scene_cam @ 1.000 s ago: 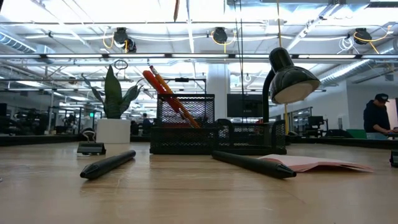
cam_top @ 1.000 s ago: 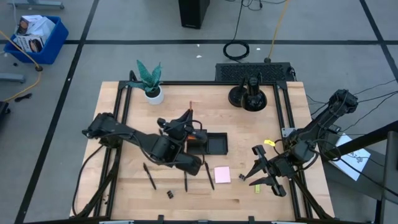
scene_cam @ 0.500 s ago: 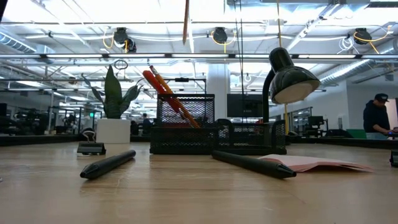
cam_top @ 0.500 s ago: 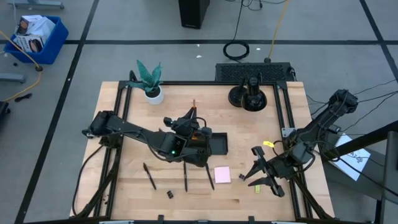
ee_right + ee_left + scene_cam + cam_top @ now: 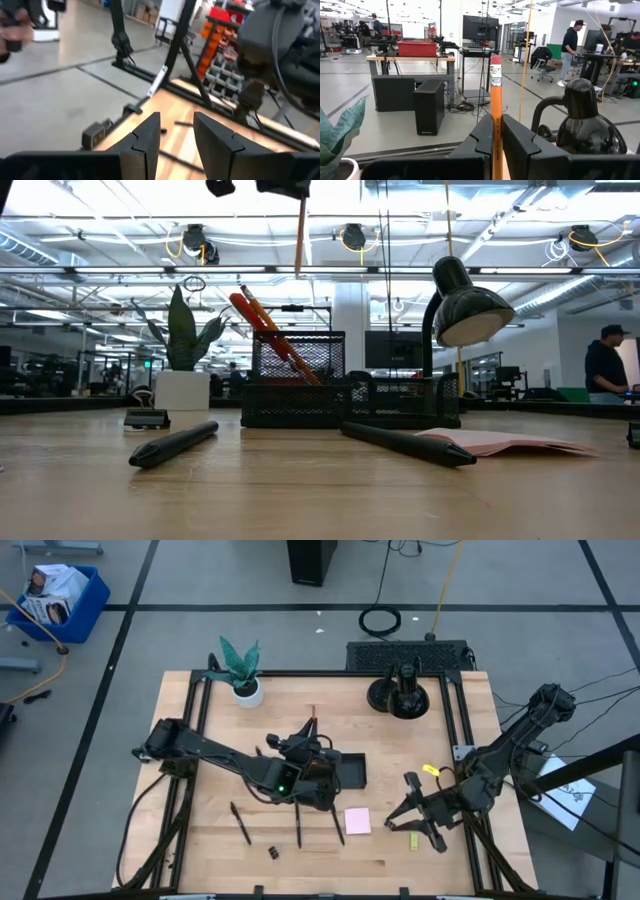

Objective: Pick and place office supplies into organizer
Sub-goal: Put the orange pencil into the desk organizer

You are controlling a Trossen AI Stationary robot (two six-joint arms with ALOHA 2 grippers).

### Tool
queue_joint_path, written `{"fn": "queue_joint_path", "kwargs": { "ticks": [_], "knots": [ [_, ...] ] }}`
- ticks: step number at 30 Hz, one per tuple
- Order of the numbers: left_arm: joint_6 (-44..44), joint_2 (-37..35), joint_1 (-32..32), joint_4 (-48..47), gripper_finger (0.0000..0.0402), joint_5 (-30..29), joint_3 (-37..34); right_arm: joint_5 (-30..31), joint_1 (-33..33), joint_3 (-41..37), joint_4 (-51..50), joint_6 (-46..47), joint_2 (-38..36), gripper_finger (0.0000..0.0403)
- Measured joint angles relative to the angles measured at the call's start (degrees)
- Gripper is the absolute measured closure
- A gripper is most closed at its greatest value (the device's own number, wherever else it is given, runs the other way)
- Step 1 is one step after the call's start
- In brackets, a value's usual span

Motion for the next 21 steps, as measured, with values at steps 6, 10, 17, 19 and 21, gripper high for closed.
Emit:
{"fn": "queue_joint_path", "kwargs": {
  "ticks": [6,10,17,19,21],
  "knots": [
    [-0.5,0.0,0.7,1.3,0.0375,0.0,-1.6,0.2,0.0,0.0,-5.2,3.3,0.0,0.0291],
    [0.3,0.0,0.9,3.9,0.0375,0.1,-3.3,0.2,0.0,0.0,-8.9,5.0,0.0,0.0291],
    [-0.6,0.0,1.3,4.0,0.0376,0.1,-4.3,0.1,0.0,0.0,-15.2,8.8,0.0,0.0291],
    [-1.2,0.0,1.3,4.1,0.0376,0.1,-4.5,0.1,0.0,0.0,-16.9,9.6,0.0,0.0291],
    [-1.6,0.0,1.4,4.1,0.0376,0.1,-4.8,0.1,0.0,0.0,-18.0,10.4,0.0,0.0291]
  ]
}}
